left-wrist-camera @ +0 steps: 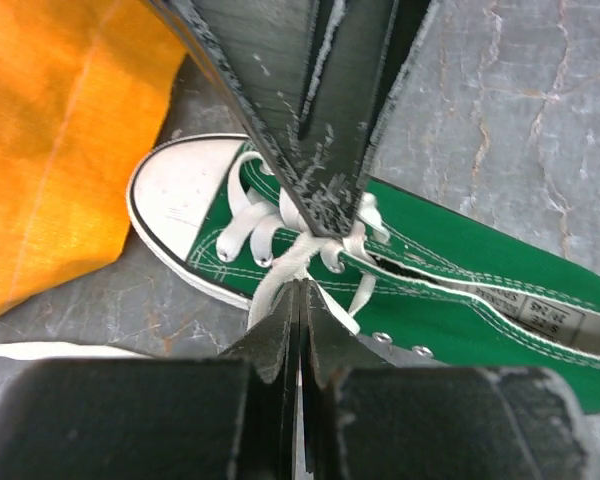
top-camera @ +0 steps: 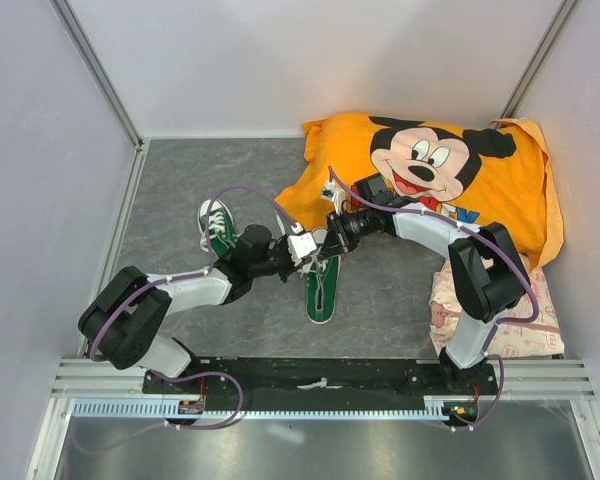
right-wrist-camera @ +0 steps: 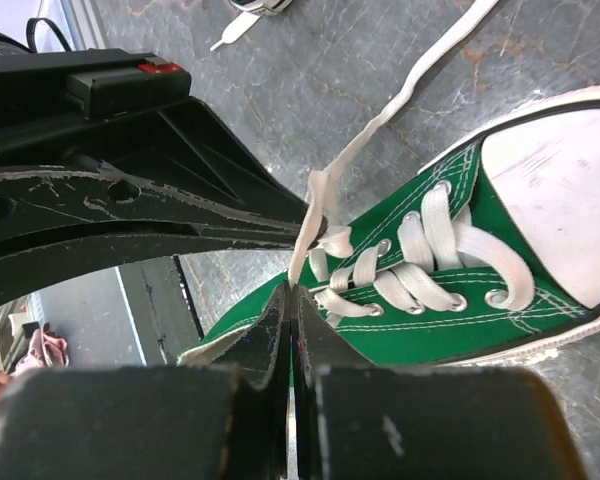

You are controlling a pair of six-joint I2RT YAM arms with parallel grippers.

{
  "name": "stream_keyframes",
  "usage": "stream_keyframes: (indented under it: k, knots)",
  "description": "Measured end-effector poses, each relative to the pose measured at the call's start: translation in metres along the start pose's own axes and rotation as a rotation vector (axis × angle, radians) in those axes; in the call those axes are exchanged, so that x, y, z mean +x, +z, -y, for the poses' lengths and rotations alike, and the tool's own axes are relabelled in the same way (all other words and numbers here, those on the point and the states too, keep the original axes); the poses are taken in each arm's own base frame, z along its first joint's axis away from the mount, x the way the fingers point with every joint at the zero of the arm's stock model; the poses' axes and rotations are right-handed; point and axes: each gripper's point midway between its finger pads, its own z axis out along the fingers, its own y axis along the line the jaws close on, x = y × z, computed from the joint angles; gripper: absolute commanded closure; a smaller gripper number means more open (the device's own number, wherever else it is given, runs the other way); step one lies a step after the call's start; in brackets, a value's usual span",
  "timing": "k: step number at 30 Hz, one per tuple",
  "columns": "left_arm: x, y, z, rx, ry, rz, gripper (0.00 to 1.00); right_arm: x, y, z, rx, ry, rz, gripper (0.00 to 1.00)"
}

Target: Tie the shoes

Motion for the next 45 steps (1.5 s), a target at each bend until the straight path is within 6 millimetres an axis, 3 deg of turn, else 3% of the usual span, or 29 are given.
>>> stream_keyframes:
  k: [4, 11, 16, 22, 24, 28, 30, 36, 45]
  knots:
    - [-0.004, 0.002, 0.001, -0.02, 0.025, 0.038, 0.99, 0.003, 0.0, -0.001, -0.01, 0.007, -0.005, 0.98]
    - [-0.006, 0.001, 0.004, -0.031, 0.044, 0.079, 0.98, 0.006, 0.004, -0.003, -0.045, 0.043, -0.016, 0.73]
    - [-0.01, 0.001, 0.003, -0.04, 0.055, 0.102, 0.99, 0.01, 0.005, 0.002, -0.052, 0.081, -0.026, 0.66]
    - [-0.012, 0.003, 0.003, -0.042, 0.064, 0.119, 0.98, -0.014, -0.015, 0.016, -0.041, 0.105, 0.04, 0.5]
    - [-0.012, 0.004, 0.003, -0.042, 0.064, 0.12, 0.98, -0.022, -0.021, 0.022, -0.039, 0.116, 0.063, 0.5]
    - [-0.007, 0.004, 0.005, -0.038, 0.061, 0.112, 0.98, -0.027, -0.024, 0.036, -0.022, 0.143, 0.079, 0.68]
    - [-0.007, 0.004, 0.005, -0.038, 0.061, 0.112, 0.99, -0.024, -0.021, 0.043, -0.003, 0.153, 0.07, 0.71]
    - [-0.007, 0.005, 0.004, -0.04, 0.063, 0.117, 0.99, -0.008, -0.01, 0.053, 0.029, 0.173, 0.019, 0.69]
    - [-0.005, 0.007, 0.007, -0.032, 0.063, 0.112, 0.98, -0.002, -0.002, 0.041, -0.006, 0.156, -0.013, 0.6]
